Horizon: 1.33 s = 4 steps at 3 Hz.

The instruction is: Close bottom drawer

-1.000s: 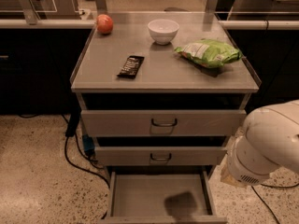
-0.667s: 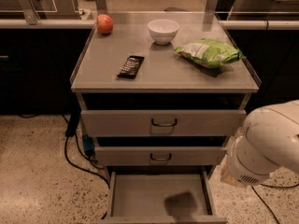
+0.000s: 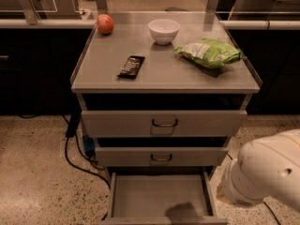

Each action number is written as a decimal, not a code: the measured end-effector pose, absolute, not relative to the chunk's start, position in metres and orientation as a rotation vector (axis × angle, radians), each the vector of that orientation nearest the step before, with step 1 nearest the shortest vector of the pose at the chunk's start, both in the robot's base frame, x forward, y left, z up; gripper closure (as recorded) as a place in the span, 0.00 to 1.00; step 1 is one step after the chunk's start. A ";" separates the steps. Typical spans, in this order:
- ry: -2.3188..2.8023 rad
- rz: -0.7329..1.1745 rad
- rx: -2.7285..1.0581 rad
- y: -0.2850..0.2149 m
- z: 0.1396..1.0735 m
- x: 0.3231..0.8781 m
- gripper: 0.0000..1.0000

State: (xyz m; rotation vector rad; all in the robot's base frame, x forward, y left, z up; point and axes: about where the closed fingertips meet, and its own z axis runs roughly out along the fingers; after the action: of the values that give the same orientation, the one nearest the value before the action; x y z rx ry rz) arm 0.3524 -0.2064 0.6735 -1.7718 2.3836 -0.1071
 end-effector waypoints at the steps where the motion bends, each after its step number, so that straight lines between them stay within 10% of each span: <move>1: 2.360 -0.110 -1.775 -0.200 0.628 0.347 1.00; 4: 2.346 -0.028 -1.768 -0.183 0.526 0.345 1.00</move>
Offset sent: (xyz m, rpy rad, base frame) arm -0.0004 0.0283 -0.1554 0.0669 -0.0322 0.0278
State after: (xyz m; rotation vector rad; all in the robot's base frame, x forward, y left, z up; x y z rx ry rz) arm 0.3454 -0.1826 0.5258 -1.7676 2.3461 -0.0278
